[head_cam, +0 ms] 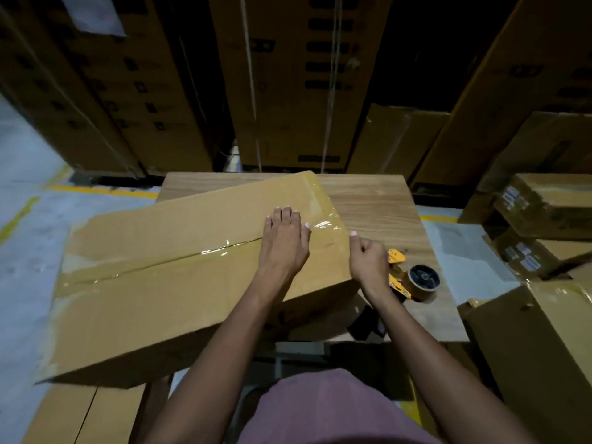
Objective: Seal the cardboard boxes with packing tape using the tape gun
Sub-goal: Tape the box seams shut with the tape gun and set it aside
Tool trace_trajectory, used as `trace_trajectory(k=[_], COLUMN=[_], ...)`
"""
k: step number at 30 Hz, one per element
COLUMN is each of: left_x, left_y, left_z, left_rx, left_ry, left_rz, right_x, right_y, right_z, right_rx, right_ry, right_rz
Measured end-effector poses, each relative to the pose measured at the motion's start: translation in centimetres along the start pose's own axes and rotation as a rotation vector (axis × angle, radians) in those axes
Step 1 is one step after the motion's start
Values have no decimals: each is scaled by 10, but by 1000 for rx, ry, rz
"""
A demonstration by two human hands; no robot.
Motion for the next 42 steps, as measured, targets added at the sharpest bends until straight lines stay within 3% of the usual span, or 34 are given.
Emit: trace_trajectory(k=[7, 11, 15, 19, 25, 33, 37, 42], left_x=[-12, -16, -23, -27, -25, -24, -20, -34], left_y=[-47, -96, -146, -178, -192, -235, -259, -295], left_z=[49, 85, 117, 132, 131, 131, 116, 100], left_rx=[-152, -290, -439, -514, -524, -329, -204, -248], left_ry=[-41, -90, -88, -75, -59, -55, -90, 15], left_rz=[57, 38, 40, 53, 48, 93, 98, 128], right_x=[9, 13, 30, 84, 156, 198, 248, 244], right_y=[-24, -40, -60, -72, -89, -115, -133, -137], right_z=[-23, -35, -12, 69, 170, 135, 188, 191], right_rx=[-84, -45, -53, -312, -619, -370, -529, -598], right_ry=[-35, -13, -44, -291, -604, -535, -628, -572], right_rz=[-72, 7, 285, 646, 833, 900, 898, 795])
Point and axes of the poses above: each hand's wrist, its own z-axis away from the middle knuckle, its own x-axis out of the palm, y = z × x, the point moved 9 cm from there along -z, towards the middle knuckle, and after that the axes turned 5 degrees about -z, right-handed, at the moved point
